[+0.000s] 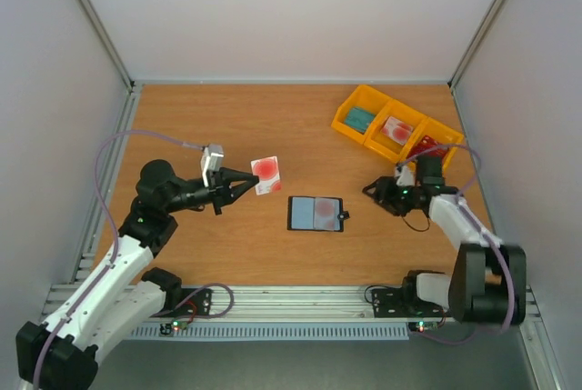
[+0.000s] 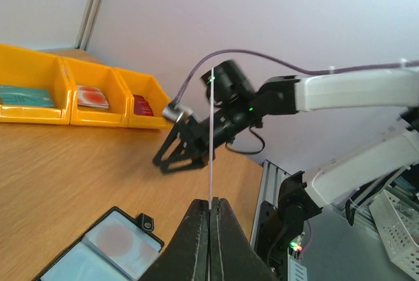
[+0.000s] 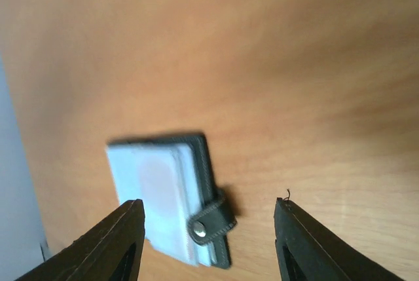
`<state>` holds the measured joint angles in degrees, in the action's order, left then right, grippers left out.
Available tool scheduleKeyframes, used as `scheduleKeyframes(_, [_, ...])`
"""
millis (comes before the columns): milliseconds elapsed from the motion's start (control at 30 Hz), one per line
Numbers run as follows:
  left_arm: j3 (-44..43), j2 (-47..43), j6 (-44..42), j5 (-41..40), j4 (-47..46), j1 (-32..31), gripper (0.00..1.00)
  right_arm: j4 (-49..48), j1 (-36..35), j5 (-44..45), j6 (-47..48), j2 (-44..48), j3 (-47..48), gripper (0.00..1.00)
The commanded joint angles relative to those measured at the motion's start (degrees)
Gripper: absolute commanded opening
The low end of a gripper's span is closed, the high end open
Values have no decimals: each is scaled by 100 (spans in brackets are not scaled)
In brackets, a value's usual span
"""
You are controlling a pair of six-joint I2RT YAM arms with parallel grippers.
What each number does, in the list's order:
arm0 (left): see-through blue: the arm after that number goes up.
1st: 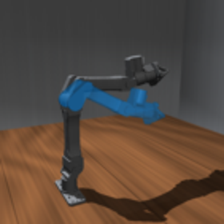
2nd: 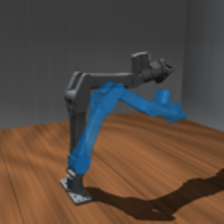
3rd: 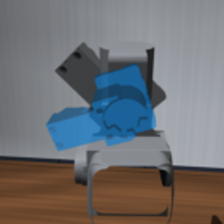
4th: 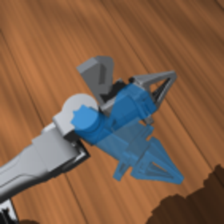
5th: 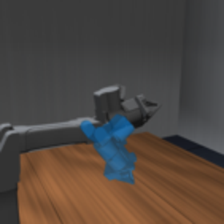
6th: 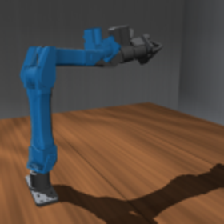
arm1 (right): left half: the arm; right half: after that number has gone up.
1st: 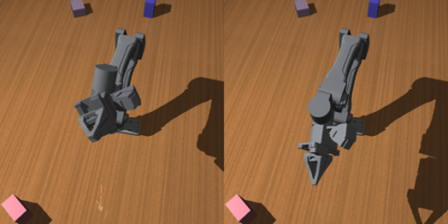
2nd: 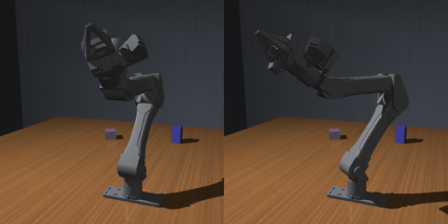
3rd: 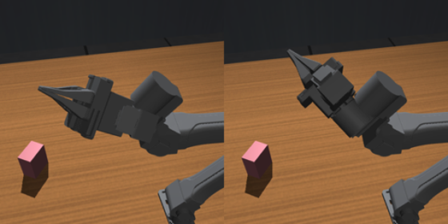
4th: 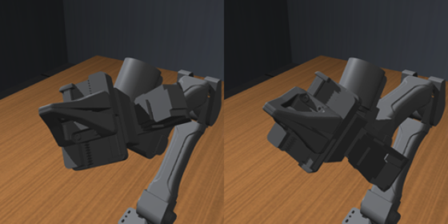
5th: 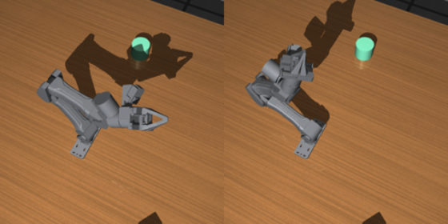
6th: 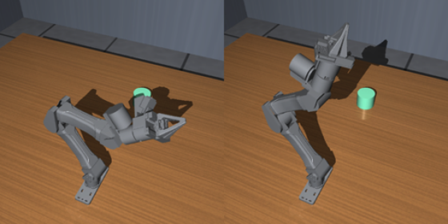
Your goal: Take the credit cards out of the card holder
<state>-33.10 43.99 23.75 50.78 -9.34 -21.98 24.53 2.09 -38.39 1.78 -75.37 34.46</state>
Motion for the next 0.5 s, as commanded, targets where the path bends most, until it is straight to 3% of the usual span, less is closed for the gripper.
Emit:
scheduleKeyframes(0, [16,-31,-161,193,-333,-84,0,-315,388,-114,-505,1257,86,55])
scheduleKeyframes(100, [31,-25,-282,503,-461,-149,0,-763,233,-1157,-394,1796,706,53])
scheduleKeyframes(200, [-16,-22,-816,1117,-114,-209,0,-753,-406,-1792,520,2235,1717,51])
scheduleKeyframes(267, [-217,-35,-2315,1019,1229,-246,0,-312,-977,-2005,1313,2365,2606,52])
scheduleKeyframes(333, [-475,-1,-3809,655,2437,-307,0,569,-1623,-1927,2045,2271,3311,53])
scheduleKeyframes(467, [-753,58,-5117,268,3537,-520,0,1960,-3447,-599,3276,1826,4286,56])
